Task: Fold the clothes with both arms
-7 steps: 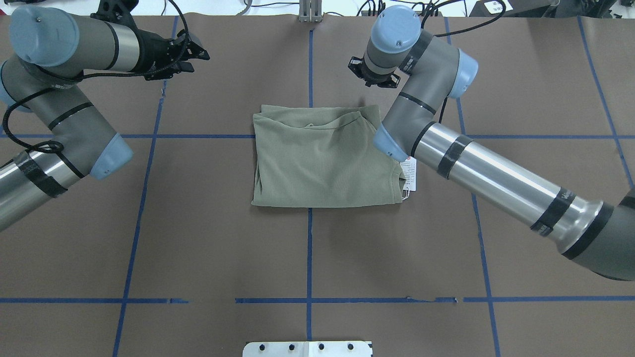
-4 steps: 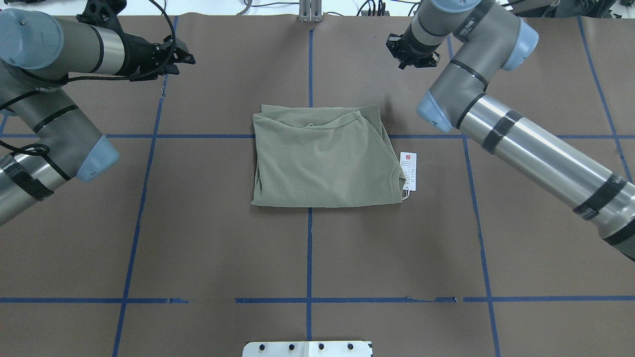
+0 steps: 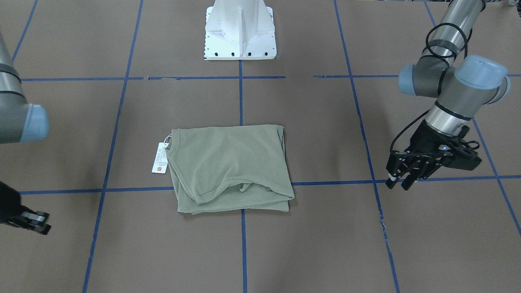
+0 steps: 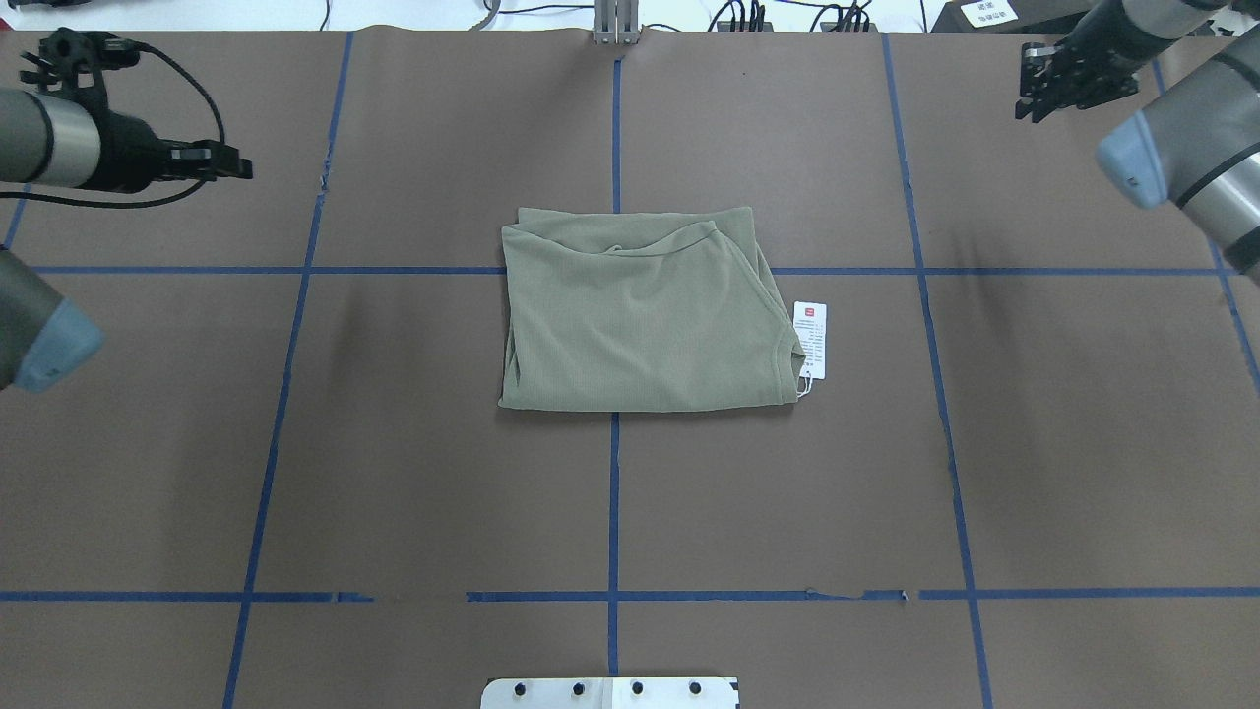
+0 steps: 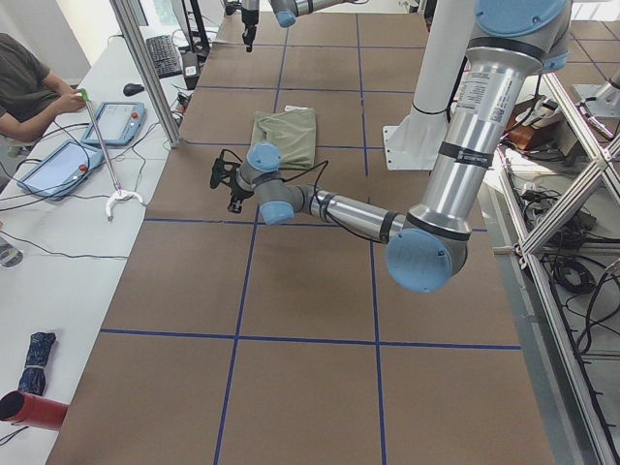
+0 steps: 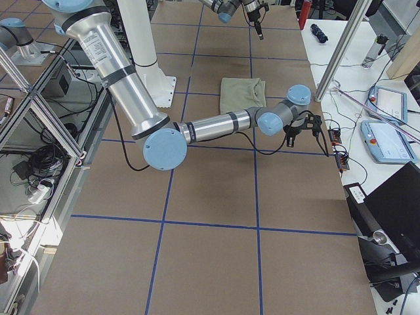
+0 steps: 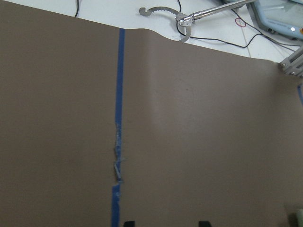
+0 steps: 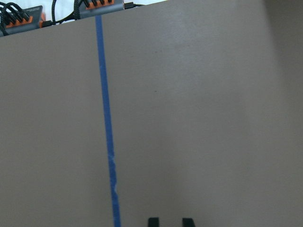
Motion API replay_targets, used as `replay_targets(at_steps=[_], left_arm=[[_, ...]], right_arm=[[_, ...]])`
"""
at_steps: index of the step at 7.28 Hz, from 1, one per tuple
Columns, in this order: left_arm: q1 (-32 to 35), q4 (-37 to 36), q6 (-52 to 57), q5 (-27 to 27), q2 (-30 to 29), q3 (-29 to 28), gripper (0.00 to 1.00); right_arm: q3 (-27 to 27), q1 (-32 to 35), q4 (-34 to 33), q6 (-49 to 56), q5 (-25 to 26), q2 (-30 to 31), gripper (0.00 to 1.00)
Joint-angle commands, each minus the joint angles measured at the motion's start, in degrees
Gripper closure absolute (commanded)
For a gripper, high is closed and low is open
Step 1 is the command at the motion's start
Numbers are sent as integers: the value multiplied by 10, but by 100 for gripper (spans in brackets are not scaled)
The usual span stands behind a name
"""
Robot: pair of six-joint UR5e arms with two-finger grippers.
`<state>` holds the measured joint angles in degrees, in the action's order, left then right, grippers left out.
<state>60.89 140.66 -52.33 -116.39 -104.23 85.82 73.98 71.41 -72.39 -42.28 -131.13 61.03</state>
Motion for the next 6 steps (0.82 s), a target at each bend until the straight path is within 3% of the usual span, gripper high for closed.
replay_targets(at_steps=[1,2,3,5,6], left_arm=[[117,-63,202,-103,52,26,46],[164,-149,316,-124,70,57,46],[187,-279,406,-125,78,97,46],[245,-476,553,-125,84,141,43],[267,-514,570,-126,83,146,22]], right_arm=[[69,53,-112,137,-13,41,0],[105,74,-188,222,-12,58,0],[128,86,-255,301,-11,68,0],[153,87,-270,330,-4,106,0],[166,87,-269,330,-12,125,0]])
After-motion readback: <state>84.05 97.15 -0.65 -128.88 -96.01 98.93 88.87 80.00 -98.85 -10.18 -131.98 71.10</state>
